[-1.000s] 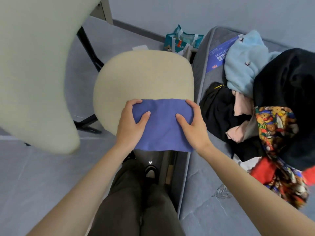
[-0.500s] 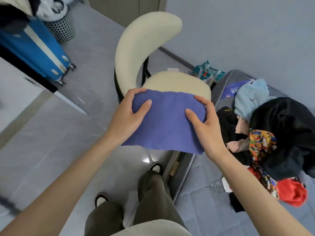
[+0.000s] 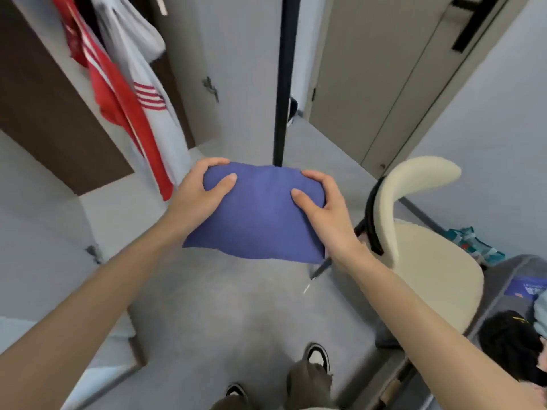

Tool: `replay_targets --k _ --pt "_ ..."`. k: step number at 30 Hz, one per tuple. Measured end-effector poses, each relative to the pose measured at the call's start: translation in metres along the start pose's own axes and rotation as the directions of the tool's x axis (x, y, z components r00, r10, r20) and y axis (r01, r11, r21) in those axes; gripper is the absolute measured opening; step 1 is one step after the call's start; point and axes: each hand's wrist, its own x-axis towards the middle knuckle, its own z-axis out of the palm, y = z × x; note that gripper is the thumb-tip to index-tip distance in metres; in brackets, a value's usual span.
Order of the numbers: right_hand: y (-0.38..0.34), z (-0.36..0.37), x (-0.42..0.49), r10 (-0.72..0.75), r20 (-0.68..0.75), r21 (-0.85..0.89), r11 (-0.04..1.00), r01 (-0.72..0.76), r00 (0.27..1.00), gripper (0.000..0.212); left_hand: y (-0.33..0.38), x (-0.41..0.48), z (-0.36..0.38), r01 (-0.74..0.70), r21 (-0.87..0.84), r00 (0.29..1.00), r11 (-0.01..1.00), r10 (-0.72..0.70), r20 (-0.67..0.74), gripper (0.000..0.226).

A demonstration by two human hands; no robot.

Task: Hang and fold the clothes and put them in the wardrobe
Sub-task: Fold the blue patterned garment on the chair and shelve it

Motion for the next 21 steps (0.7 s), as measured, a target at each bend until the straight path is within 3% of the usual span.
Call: replay_targets --k 8,21 --pt "-0.149 0.13 0.068 -0.242 0.222 0.16 0.965 0.21 0.944 0.03 0.048 0.031 -0.199 -0.09 0.036 0.955 0.995 0.096 -0.28 0.026" --pt "-0.36 0.248 0.24 -0.537 0.224 0.282 0.835 0.473 0.813 0.031 0.162 0.175 -0.389 -0.231 0.175 0.785 0.957 0.289 -0.547 0.039"
